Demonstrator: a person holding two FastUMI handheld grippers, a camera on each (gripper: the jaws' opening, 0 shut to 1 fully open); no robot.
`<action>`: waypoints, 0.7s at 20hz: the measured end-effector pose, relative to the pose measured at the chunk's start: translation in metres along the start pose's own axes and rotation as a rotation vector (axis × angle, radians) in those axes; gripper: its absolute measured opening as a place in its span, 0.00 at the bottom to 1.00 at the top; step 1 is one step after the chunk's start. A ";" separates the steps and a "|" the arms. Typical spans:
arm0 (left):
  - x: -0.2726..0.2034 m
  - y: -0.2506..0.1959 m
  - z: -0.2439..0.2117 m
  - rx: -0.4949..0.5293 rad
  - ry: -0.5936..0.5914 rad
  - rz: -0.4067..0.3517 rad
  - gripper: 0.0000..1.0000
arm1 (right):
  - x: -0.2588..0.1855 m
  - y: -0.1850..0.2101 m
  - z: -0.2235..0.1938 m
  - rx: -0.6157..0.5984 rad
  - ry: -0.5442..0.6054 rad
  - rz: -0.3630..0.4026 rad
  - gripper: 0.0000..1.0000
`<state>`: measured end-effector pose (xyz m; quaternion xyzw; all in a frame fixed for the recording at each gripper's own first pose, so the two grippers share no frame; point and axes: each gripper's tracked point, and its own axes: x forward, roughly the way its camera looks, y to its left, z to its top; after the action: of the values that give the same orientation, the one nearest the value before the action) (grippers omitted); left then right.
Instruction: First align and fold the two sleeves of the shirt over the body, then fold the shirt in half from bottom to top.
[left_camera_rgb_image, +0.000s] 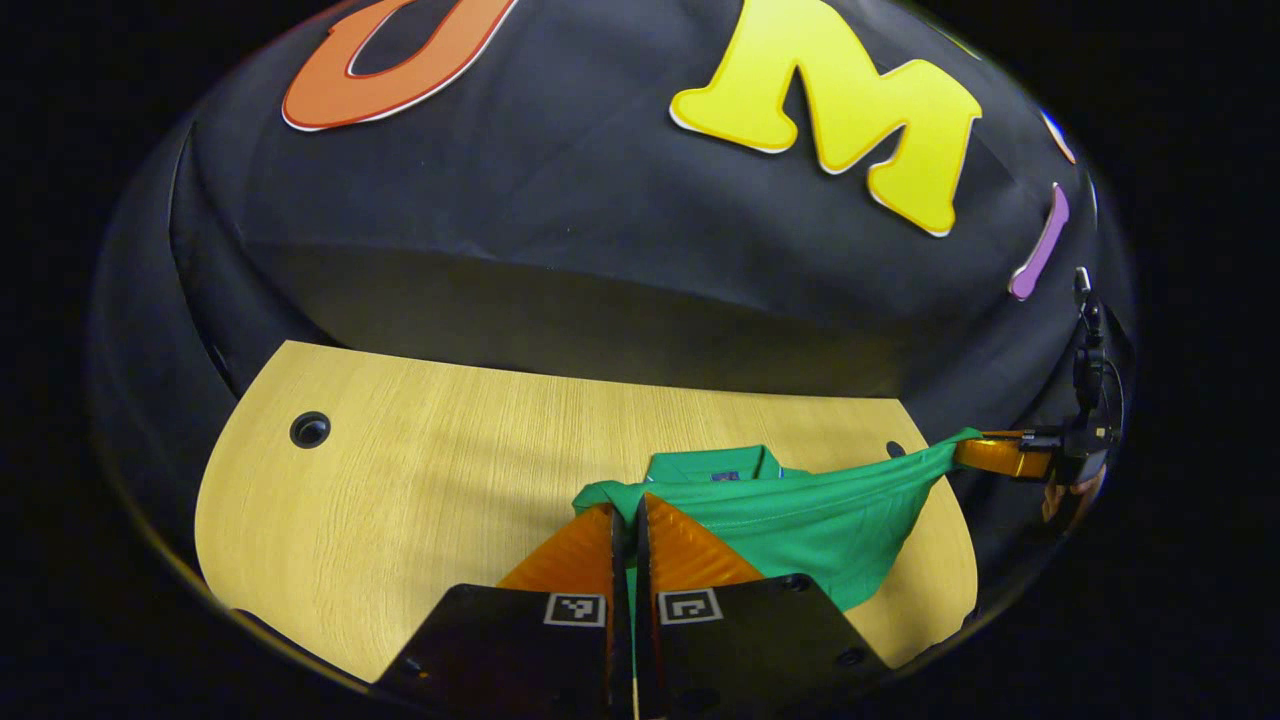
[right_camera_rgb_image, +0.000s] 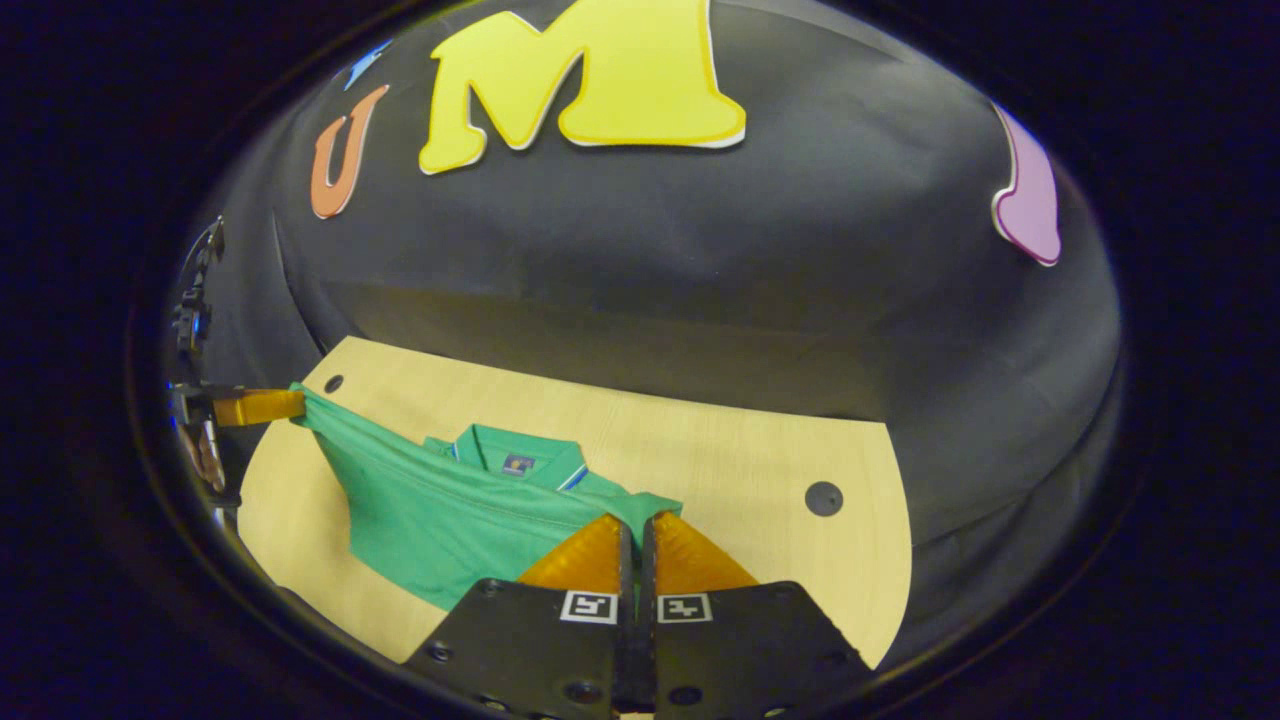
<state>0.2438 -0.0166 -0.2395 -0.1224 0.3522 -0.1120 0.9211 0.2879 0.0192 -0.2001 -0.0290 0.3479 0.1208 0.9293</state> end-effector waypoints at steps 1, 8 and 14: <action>0.012 0.002 0.002 -0.019 -0.007 0.006 0.07 | 0.015 -0.002 0.001 -0.002 0.004 -0.004 0.00; 0.090 0.020 -0.009 -0.001 -0.024 0.102 0.07 | 0.101 0.001 -0.021 0.038 0.066 -0.005 0.00; 0.118 0.015 -0.032 0.020 0.038 0.118 0.15 | 0.127 0.000 -0.035 0.073 0.093 -0.011 0.05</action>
<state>0.3100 -0.0420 -0.3405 -0.0900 0.3750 -0.0633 0.9205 0.3579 0.0403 -0.3093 -0.0026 0.3949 0.1013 0.9131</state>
